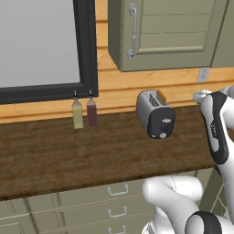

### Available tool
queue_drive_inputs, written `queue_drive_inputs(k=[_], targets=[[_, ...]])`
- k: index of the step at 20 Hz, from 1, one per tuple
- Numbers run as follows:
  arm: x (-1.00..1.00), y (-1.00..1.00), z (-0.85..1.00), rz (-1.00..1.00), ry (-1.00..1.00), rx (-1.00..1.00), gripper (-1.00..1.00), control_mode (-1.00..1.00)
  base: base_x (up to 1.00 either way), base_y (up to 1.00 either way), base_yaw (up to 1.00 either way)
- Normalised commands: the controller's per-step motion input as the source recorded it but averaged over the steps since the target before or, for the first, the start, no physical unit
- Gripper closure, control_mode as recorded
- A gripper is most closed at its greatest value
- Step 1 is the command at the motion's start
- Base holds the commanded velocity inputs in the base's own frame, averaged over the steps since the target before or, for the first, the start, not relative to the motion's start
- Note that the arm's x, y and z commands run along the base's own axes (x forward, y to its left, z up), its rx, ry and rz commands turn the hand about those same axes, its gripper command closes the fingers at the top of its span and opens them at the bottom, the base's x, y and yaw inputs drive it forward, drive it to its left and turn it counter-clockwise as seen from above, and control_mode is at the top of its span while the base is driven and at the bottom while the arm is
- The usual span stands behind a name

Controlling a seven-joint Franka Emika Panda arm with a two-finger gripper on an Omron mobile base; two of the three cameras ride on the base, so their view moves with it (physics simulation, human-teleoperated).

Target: Start the toaster. Once the lever pops up, take the bread to the plate on the dining counter.

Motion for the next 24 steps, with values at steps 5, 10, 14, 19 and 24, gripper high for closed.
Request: queue_drive_inputs(k=[5,10,14,19,24], targets=[[0.0,0.0,0.0,0.0,0.0,0.0,-1.0,-1.0,0.0,0.0,0.0],[-0.02,0.0,0.0,0.0,-0.01,0.0,-1.0,-1.0,0.0,0.0,0.0],[0.04,0.21,0.0,-0.01,-0.05,0.0,-1.0,-1.0,0.0,0.0,0.0],[0.29,0.75,0.02,-0.02,-0.03,-0.04,-1.0,-1.0,0.0,0.0,0.0],[0.51,0.36,0.01,0.0,-0.01,-0.05,-1.0,-1.0,0.0,0.0,0.0]])
